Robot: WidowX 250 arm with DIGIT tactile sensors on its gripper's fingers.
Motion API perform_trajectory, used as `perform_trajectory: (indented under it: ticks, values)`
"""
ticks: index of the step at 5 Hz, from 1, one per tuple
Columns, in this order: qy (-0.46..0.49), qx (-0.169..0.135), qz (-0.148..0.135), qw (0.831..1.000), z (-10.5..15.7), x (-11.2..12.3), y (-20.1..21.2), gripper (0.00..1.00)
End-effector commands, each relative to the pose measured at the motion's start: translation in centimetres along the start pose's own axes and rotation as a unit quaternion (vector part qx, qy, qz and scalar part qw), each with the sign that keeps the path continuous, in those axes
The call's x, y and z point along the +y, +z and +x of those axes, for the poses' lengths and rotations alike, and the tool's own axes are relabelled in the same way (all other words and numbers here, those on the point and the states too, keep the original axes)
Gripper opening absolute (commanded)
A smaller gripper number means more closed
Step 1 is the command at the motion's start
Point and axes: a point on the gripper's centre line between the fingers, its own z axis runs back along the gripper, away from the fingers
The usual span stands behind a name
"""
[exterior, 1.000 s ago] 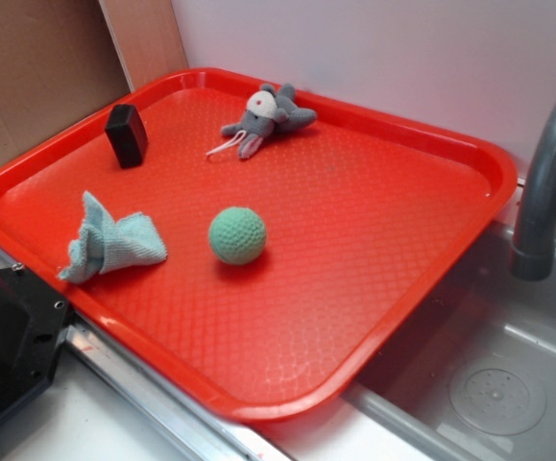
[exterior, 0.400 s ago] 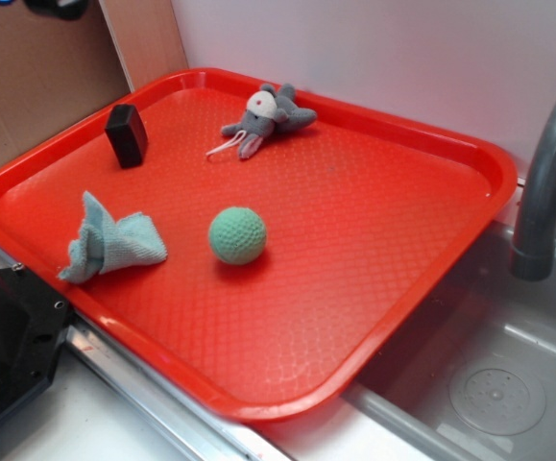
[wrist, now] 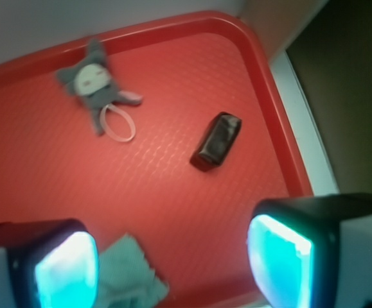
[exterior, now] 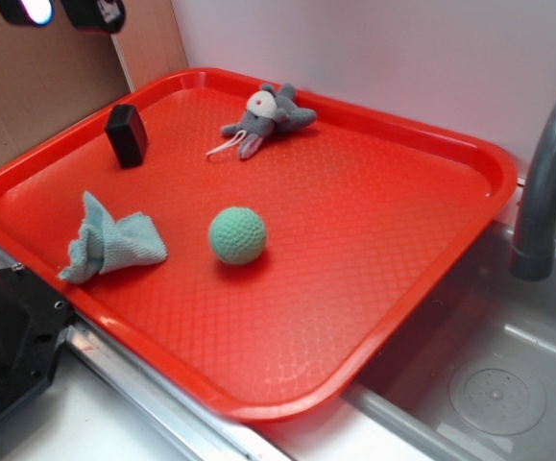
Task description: Grab the black box.
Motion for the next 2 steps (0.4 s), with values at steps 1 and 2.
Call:
perform_trajectory:
  ticks: [1,2]
  values:
    - [0.097,0.032,-0.028,0.994,2.8,2.0,-2.4,1.0]
    - [0.148,0.055,-0.04,0.987,3.2,2.1,-3.6,1.0]
